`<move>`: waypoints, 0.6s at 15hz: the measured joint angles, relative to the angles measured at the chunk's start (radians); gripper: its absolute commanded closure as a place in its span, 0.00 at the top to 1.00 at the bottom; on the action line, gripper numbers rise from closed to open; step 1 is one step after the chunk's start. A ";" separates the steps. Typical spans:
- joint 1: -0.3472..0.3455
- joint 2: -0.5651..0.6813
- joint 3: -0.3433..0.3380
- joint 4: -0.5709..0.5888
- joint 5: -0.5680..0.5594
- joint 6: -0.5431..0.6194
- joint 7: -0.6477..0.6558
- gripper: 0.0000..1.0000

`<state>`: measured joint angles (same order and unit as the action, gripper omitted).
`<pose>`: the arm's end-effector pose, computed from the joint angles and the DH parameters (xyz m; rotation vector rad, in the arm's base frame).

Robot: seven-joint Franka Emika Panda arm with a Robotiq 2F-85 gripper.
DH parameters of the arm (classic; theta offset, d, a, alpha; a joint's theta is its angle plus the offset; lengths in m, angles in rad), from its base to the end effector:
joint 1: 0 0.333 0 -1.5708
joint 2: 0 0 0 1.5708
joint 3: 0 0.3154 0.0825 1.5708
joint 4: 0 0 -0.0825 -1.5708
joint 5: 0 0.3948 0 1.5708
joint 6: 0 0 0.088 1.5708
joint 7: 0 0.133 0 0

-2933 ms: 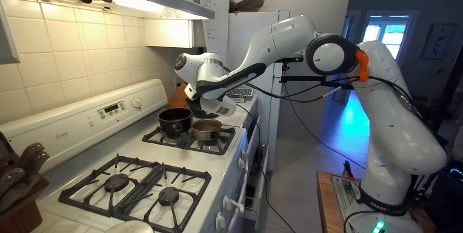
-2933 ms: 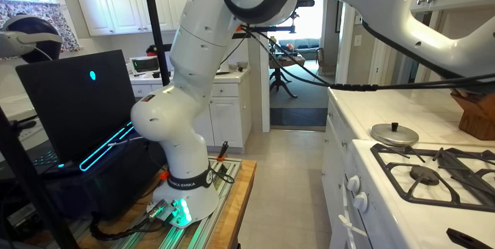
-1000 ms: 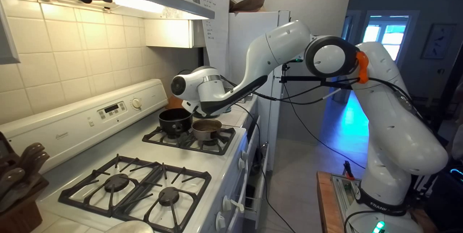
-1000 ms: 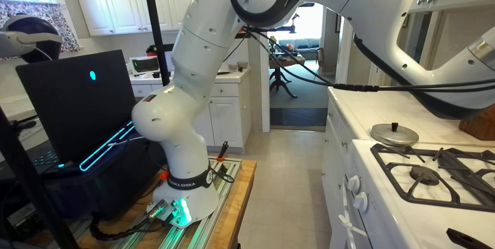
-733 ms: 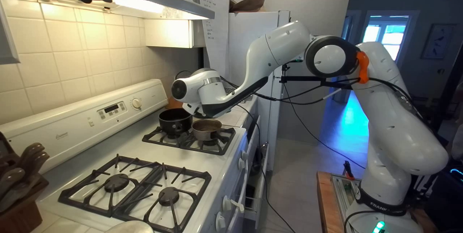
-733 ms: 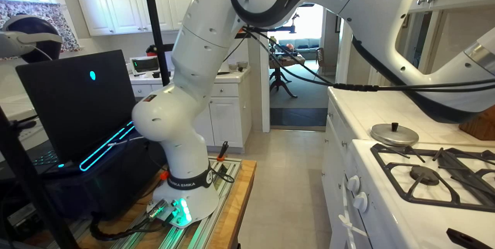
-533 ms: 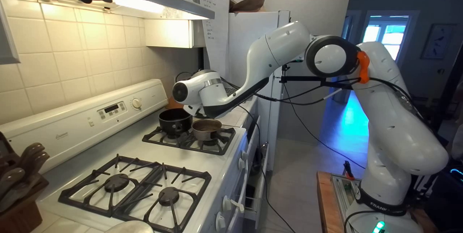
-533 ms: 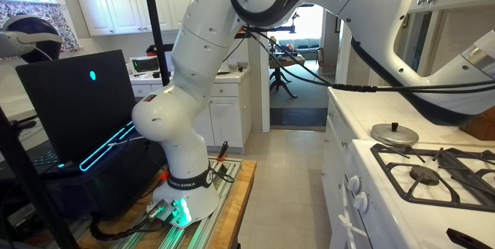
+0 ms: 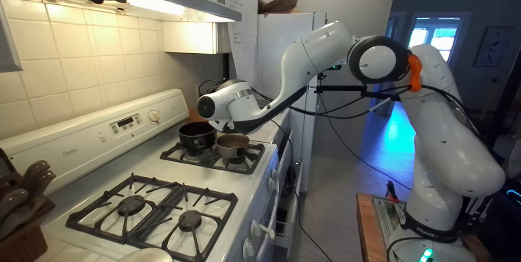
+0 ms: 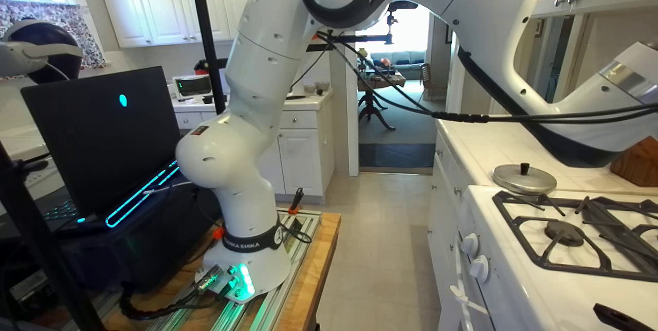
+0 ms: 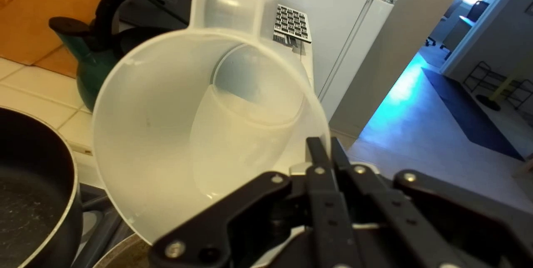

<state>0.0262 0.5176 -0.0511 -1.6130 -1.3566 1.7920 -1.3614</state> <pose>0.6890 -0.1201 0.3487 1.1485 1.6897 -1.2285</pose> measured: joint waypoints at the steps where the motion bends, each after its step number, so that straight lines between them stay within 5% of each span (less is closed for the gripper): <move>1: 0.003 -0.007 0.000 -0.011 -0.013 -0.002 0.011 0.01; 9: 0.001 -0.024 0.000 -0.053 -0.034 -0.009 0.070 0.01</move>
<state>0.0276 0.4937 -0.0511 -1.6661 -1.3905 1.7835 -1.2912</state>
